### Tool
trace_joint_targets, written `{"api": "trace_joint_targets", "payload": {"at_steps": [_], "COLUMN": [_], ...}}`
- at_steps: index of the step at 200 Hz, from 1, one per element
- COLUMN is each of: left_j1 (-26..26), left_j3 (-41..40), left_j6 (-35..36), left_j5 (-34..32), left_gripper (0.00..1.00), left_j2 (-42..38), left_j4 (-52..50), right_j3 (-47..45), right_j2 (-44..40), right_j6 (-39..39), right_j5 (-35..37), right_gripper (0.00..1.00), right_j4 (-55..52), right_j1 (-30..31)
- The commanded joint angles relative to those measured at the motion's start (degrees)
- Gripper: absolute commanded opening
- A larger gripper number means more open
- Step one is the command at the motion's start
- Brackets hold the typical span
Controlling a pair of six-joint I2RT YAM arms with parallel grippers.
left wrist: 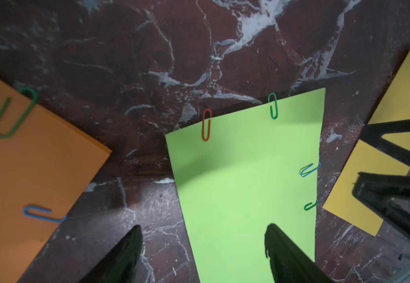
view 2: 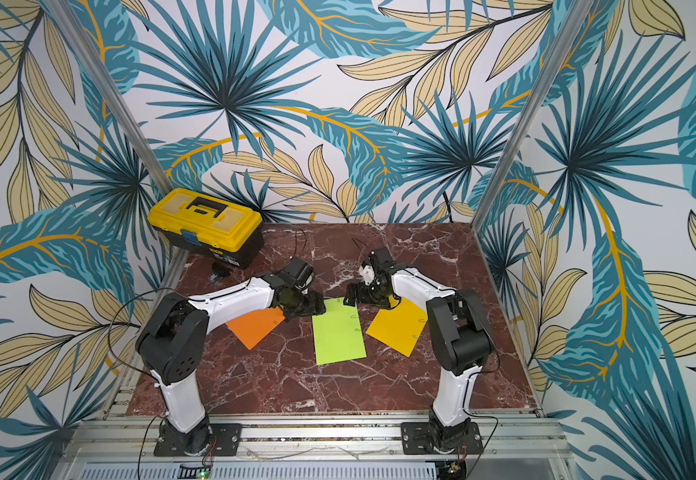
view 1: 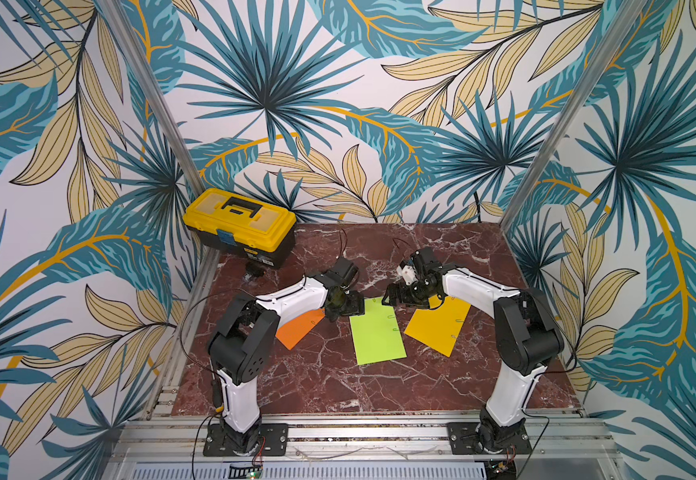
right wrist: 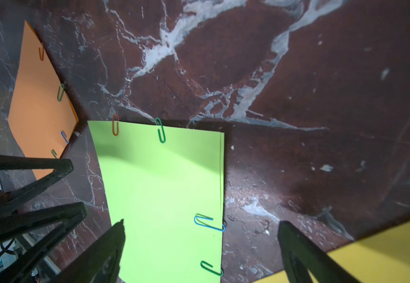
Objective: Unclip the paperclips from the documents
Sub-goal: Pick up the document from the center of the board.
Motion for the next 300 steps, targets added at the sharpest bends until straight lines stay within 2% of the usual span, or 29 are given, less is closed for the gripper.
{"api": "trace_joint_targets", "payload": {"at_steps": [1,52,169,244,300], "left_j1": [0.2,-0.1,-1.7,-1.8,-1.8], "left_j3": [0.2,3.5,9.0,7.6,7.6], "left_j6": [-2.3,-2.0,1.5,1.2,1.0], "left_j5": [1.7,2.3,0.5,0.1,0.0], "left_gripper": [0.79,0.73,0.6,0.57,0.56], "left_j2": [1.3,6.8,12.8,13.5,13.5], "left_j4": [2.2,2.2,-0.5,-0.6,-0.6], "right_j3": [1.0,0.9,-0.4,-2.9,-4.5], "right_j2": [1.1,2.6,5.1,4.9,0.3], "right_j6": [0.6,2.0,6.5,7.7,4.9], "right_j5": [-2.9,-2.2,-0.5,-5.5,-7.1], "right_gripper": [0.96,0.95,0.82,0.77,0.75], "right_j4": [-0.5,0.1,1.0,5.9,7.3], "right_j1": [0.2,0.3,0.4,1.0,1.1]}}
